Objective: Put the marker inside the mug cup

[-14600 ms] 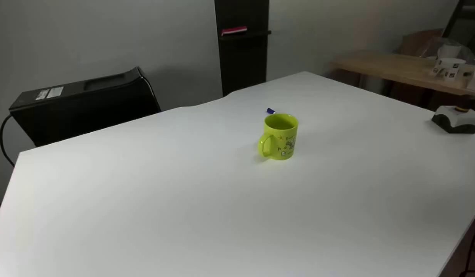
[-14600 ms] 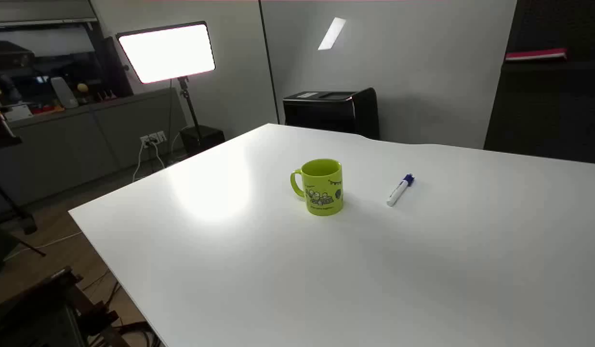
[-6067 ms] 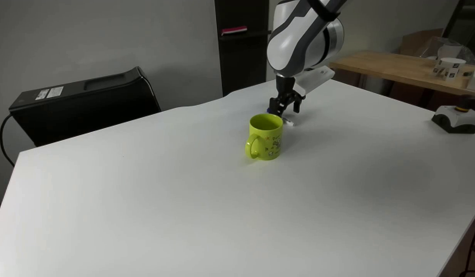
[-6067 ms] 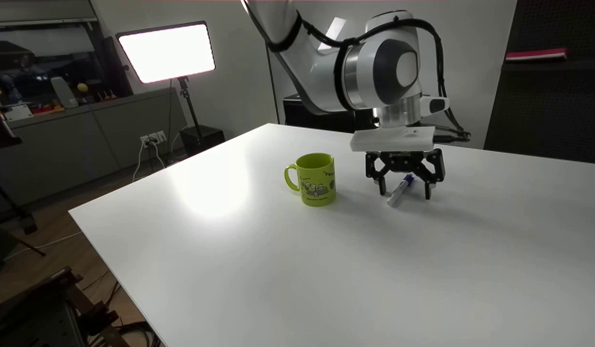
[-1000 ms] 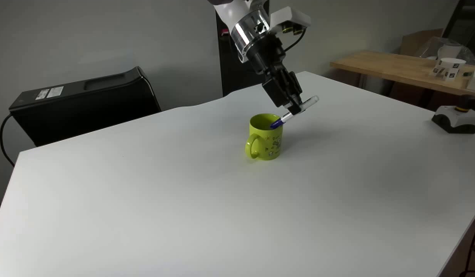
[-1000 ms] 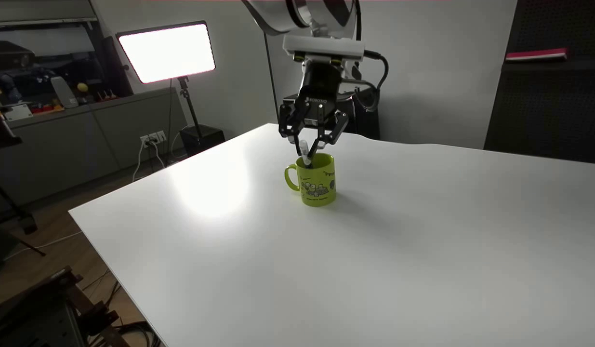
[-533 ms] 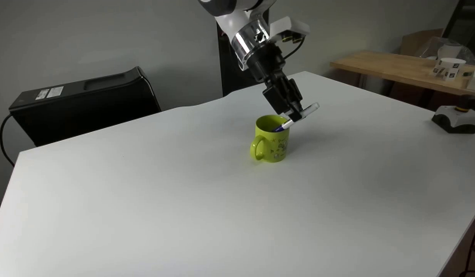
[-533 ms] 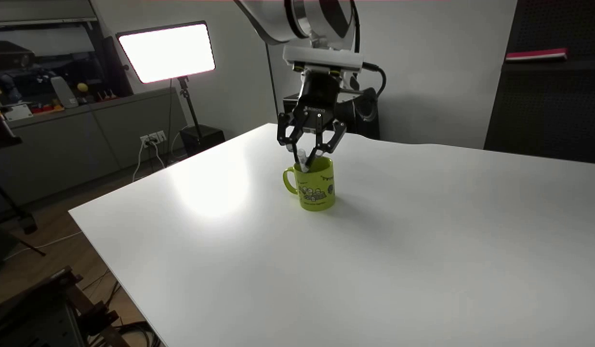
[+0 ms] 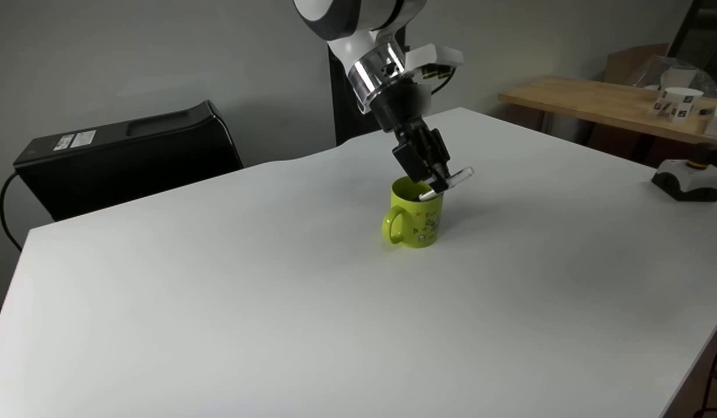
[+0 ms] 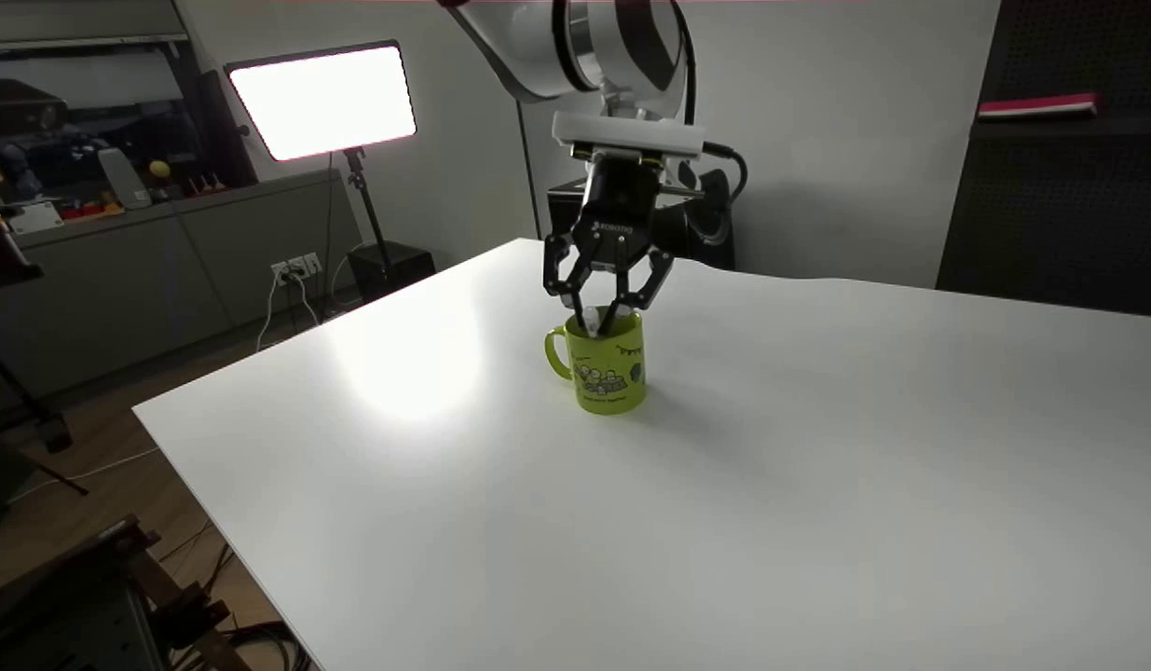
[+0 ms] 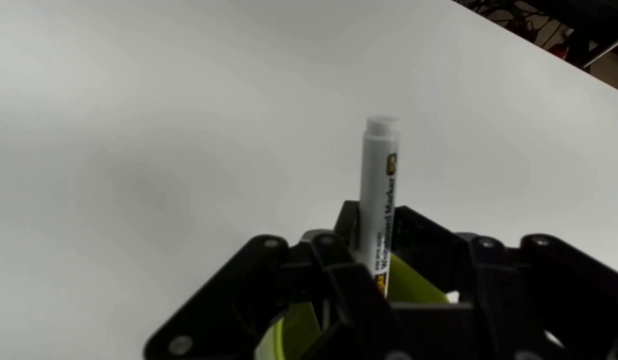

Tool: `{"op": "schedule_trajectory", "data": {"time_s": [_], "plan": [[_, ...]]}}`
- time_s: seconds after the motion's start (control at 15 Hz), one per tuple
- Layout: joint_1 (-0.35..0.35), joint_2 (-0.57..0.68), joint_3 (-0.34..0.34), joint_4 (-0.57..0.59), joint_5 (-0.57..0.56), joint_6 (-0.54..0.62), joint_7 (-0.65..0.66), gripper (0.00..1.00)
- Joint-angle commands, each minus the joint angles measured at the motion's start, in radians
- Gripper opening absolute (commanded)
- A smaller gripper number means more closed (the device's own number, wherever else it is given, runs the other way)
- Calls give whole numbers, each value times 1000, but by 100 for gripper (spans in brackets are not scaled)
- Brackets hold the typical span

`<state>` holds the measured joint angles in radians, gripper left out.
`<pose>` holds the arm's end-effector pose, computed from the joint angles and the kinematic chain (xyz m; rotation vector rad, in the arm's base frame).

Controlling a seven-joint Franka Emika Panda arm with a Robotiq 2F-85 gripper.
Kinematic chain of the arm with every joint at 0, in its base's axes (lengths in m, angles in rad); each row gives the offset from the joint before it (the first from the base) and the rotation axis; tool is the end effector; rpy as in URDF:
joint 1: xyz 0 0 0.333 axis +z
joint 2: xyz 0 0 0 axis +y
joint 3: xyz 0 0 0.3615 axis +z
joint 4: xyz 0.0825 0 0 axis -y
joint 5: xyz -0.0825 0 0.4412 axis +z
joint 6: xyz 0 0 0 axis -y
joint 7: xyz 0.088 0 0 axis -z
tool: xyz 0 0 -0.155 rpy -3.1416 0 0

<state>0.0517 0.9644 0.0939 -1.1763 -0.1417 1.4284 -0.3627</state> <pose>0.7235 0.0687 0.1295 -2.8227 -0.7636 1.0833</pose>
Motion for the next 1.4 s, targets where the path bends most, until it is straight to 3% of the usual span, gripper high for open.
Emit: {"op": "schedule_trajectory", "data": {"time_s": [0.0,0.33,0.4,0.53,0.93,1.33], "plan": [[8,-4,-3,-2,-18,45,-6,6],[11,-7,-4,-7,-29,60,-10,7],[12,-9,-4,-8,-31,61,-10,49],[15,-10,-5,-8,-35,63,-11,54],[24,-16,-5,1,-40,51,-12,96],[17,-67,-10,21,-42,108,-7,100]]}}
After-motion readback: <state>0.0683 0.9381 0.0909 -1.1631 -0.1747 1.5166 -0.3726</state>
